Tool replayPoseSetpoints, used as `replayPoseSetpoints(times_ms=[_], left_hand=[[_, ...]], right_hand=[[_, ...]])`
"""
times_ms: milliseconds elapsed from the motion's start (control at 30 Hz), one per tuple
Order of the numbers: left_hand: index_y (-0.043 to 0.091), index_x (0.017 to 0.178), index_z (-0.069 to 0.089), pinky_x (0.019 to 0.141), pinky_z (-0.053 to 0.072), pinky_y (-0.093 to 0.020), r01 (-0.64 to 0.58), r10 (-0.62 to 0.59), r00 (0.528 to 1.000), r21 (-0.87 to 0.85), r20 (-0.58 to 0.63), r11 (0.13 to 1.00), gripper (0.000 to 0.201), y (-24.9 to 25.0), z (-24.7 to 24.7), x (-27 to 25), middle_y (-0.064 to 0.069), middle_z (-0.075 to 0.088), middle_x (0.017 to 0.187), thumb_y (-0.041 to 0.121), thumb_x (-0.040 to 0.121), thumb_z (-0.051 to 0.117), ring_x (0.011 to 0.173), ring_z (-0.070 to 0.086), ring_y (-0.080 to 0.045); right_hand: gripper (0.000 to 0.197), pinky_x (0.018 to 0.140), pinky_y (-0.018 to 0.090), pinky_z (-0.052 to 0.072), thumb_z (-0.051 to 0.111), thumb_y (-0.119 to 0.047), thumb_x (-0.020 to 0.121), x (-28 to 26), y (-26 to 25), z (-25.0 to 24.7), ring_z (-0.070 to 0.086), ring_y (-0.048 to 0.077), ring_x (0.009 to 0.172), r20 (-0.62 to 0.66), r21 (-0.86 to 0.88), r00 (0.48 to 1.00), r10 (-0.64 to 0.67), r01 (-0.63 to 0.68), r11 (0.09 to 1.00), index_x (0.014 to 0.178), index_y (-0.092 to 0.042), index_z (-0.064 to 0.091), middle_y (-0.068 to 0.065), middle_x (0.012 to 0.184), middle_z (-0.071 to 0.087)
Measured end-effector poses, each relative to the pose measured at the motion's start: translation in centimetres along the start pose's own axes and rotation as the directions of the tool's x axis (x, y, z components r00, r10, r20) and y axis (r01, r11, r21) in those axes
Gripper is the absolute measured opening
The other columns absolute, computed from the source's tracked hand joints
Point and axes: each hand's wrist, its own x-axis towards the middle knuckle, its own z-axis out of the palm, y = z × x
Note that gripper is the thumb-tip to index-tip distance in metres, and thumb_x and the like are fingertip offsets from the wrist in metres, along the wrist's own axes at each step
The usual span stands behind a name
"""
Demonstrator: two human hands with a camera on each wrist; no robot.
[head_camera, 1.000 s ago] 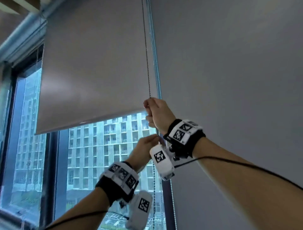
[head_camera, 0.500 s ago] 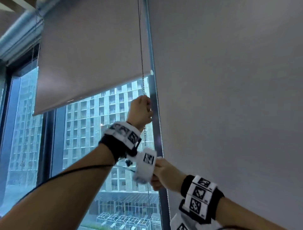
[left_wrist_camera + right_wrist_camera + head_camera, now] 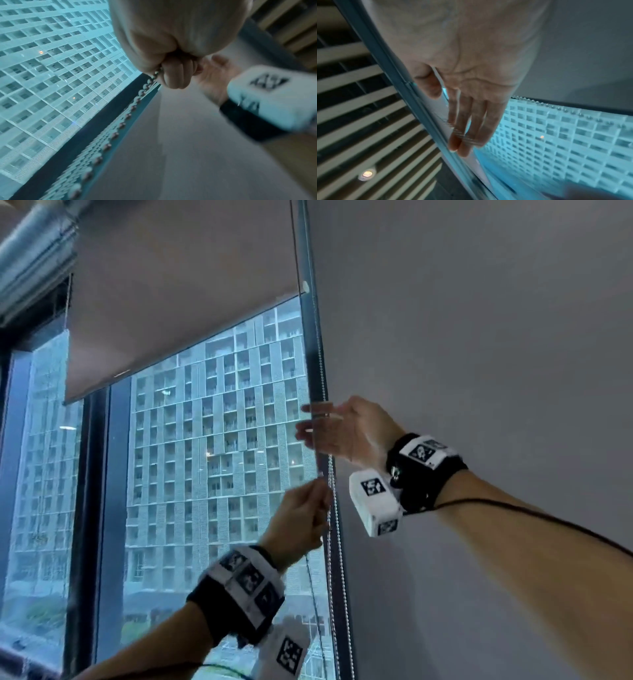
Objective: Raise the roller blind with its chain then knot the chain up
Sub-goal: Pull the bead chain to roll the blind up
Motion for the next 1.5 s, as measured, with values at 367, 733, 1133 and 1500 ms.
replayPoseSetpoints(times_ms=[367, 733, 1133, 1500], left_hand=[[-0.005, 0.110, 0.057, 0.073, 0.058, -0.033, 0.041, -0.043, 0.997, -0.020, -0.067, 0.999, 0.036, 1.3, -4.9, 3.5, -0.013, 0.066, 0.091, 0.012, 0.079, 0.046, 0.078, 0.066, -0.025], [0.013, 0.081, 0.053, 0.038, 0.020, -0.014, -0.198, 0.188, 0.955, -0.019, -0.228, 0.980, 0.027, 10.1, -2.8, 7.7, 0.007, 0.031, 0.047, 0.014, 0.100, 0.034, 0.035, 0.026, -0.006], [0.001, 0.090, 0.045, 0.043, 0.010, -0.023, -0.130, 0.131, 0.991, 0.023, -0.037, 0.991, 0.026, 6.6, -1.5, 1.0, 0.006, 0.028, 0.053, 0.022, 0.102, 0.034, 0.040, 0.021, -0.006], [0.001, 0.107, 0.058, 0.077, 0.049, -0.041, -0.156, 0.140, 0.986, -0.220, -0.085, 0.963, 0.035, 13.3, -6.9, 5.3, -0.023, 0.058, 0.094, 0.025, 0.097, 0.034, 0.078, 0.060, -0.031]], right_hand=[[0.036, 0.031, 0.014, 0.021, 0.031, -0.025, 0.105, 0.8, 3.5, 3.9, 0.025, 0.002, 0.030, -0.090, -0.476, 0.959, -0.269, 0.196, 0.857, 0.075, -0.016, 0.048, -0.011, 0.041, 0.034], [0.025, 0.040, 0.019, 0.036, 0.039, -0.016, 0.099, -3.8, 9.4, 2.5, 0.040, 0.007, 0.040, 0.042, -0.509, 0.993, 0.106, -0.070, 0.858, 0.088, 0.003, 0.050, -0.002, 0.055, 0.045], [0.029, 0.063, 0.030, 0.054, 0.037, -0.024, 0.102, 5.3, -6.6, 6.9, 0.064, 0.022, 0.069, -0.093, -0.117, 0.991, -0.101, 0.090, 0.989, 0.110, -0.004, 0.054, 0.013, 0.080, 0.065], [0.037, 0.036, 0.015, 0.021, 0.031, -0.025, 0.103, 4.3, -3.1, 8.6, 0.026, 0.007, 0.033, -0.077, -0.541, 0.954, -0.291, 0.205, 0.815, 0.071, -0.014, 0.047, -0.002, 0.052, 0.033]])
